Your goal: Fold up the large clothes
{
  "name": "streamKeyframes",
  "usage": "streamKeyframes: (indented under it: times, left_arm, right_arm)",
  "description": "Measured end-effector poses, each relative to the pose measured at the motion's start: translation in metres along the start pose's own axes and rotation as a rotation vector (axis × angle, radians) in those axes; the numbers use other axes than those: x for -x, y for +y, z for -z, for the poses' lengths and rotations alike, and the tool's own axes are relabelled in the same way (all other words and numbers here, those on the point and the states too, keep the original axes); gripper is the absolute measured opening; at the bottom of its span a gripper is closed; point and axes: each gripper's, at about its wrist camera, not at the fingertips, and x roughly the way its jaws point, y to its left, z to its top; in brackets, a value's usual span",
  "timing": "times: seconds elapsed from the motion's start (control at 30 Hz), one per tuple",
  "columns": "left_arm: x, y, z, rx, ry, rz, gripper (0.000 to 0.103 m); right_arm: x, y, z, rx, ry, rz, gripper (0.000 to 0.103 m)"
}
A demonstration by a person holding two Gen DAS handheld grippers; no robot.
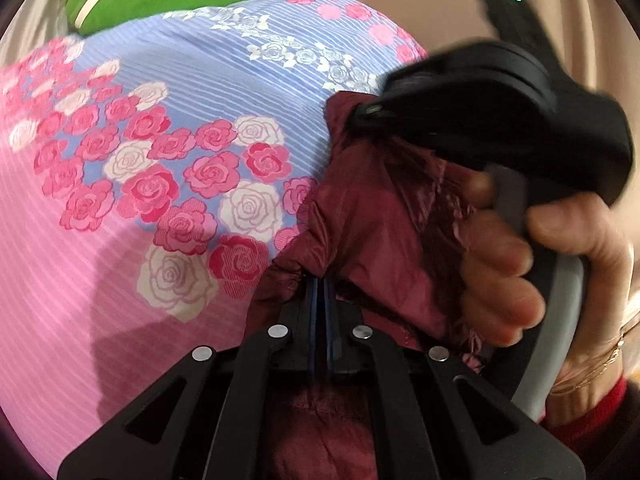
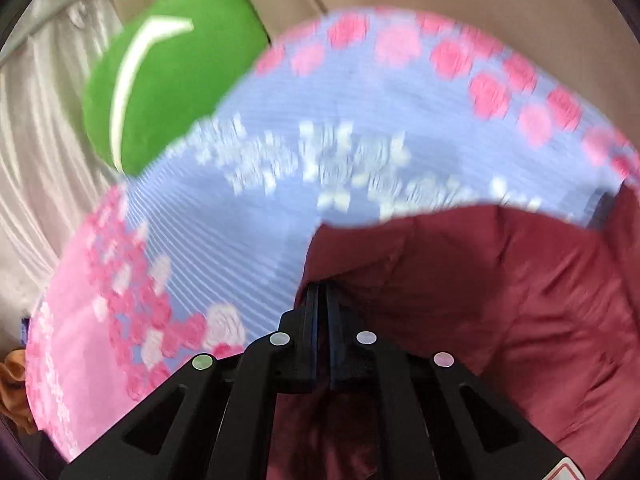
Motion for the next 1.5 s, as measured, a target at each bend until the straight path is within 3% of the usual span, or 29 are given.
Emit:
streamKeyframes:
  times: [0.1, 0.17, 0.23, 0.27, 0.3, 0.33, 0.4, 0.47, 0.5, 0.53, 0.57, 0.6, 0.8, 0.87, 0.93, 1.03, 1.1, 1.23, 1.33, 1.47, 1.5]
  left_arm:
    - [0.004, 0.017, -0.005, 0.098, -0.013, 0.05, 0.005]
    - [0.002, 0.028, -0.009, 0.169, 0.022, 0.131, 0.013]
    - [0.004, 0.035, -0.009, 0.261, 0.043, 0.243, 0.03]
    - [0.007, 0.037, -0.009, 0.319, 0.051, 0.327, 0.034]
    - [0.008, 0.036, -0.009, 0.337, 0.053, 0.354, 0.046]
    - [0.009, 0.035, -0.009, 0.35, 0.052, 0.375, 0.057]
    - [0.003, 0.031, -0.013, 0.359, 0.061, 0.384, 0.066]
    - [-0.007, 0.031, -0.016, 0.358, 0.092, 0.383, 0.064]
    - [-0.007, 0.031, -0.017, 0.352, 0.09, 0.379, 0.061]
    - [-0.009, 0.028, -0.017, 0.334, 0.1, 0.363, 0.047]
    - [-0.012, 0.026, -0.016, 0.31, 0.118, 0.344, 0.032]
    - [-0.015, 0.024, -0.016, 0.288, 0.14, 0.314, 0.004]
    - [-0.008, 0.011, -0.01, 0.213, 0.094, 0.16, 0.0]
    - [-0.009, 0.005, -0.006, 0.182, 0.086, 0.113, 0.0]
    - [-0.012, 0.002, -0.003, 0.16, 0.081, 0.094, 0.0]
    - [-0.012, -0.003, -0.002, 0.123, 0.067, 0.083, 0.0]
    - [-0.011, -0.003, -0.003, 0.103, 0.059, 0.076, 0.0]
    - [-0.011, 0.002, -0.003, 0.08, 0.051, 0.066, 0.001]
    - [-0.013, 0.001, -0.004, 0.074, 0.048, 0.068, 0.003]
    - [-0.014, -0.008, -0.003, 0.018, 0.027, 0.033, 0.006]
    - [-0.016, -0.011, -0.003, 0.006, 0.022, 0.026, 0.005]
  right_arm:
    - [0.02, -0.025, -0.002, -0.053, -0.049, -0.029, 0.016]
    - [0.025, -0.04, -0.005, -0.091, -0.055, -0.055, 0.022]
    - [0.027, -0.047, -0.008, -0.09, -0.045, -0.051, 0.03]
    - [0.026, -0.045, -0.011, -0.077, -0.049, -0.034, 0.04]
    - [0.022, -0.043, -0.013, -0.068, -0.054, -0.019, 0.049]
    - [0.018, -0.041, -0.014, -0.063, -0.055, -0.018, 0.052]
    - [0.004, -0.034, -0.019, -0.047, -0.037, -0.02, 0.053]
    - [-0.013, -0.026, -0.022, -0.003, -0.006, 0.017, 0.053]
    - [-0.019, -0.023, -0.022, 0.022, 0.014, 0.042, 0.046]
    - [-0.027, -0.019, -0.021, 0.054, 0.037, 0.075, 0.035]
    - [-0.034, -0.015, -0.019, 0.087, 0.063, 0.089, 0.011]
    - [-0.037, -0.012, -0.018, 0.101, 0.067, 0.078, 0.004]
    - [-0.028, -0.021, -0.03, 0.003, -0.048, 0.055, 0.001]
    - [-0.052, -0.026, -0.027, -0.001, 0.01, 0.096, 0.0]
    - [-0.056, -0.024, -0.023, 0.019, 0.0, 0.105, 0.0]
    - [-0.027, -0.025, -0.021, -0.021, -0.068, 0.089, 0.001]
    - [0.016, -0.023, -0.006, -0.01, -0.138, 0.057, 0.001]
    - [0.08, -0.042, 0.07, 0.016, -0.122, 0.018, 0.001]
    - [0.112, -0.105, 0.148, -0.025, -0.055, 0.161, 0.0]
    - [0.197, -0.196, 0.213, -0.312, -0.158, 0.272, 0.0]
    - [0.222, -0.208, 0.227, -0.366, -0.204, 0.307, 0.014]
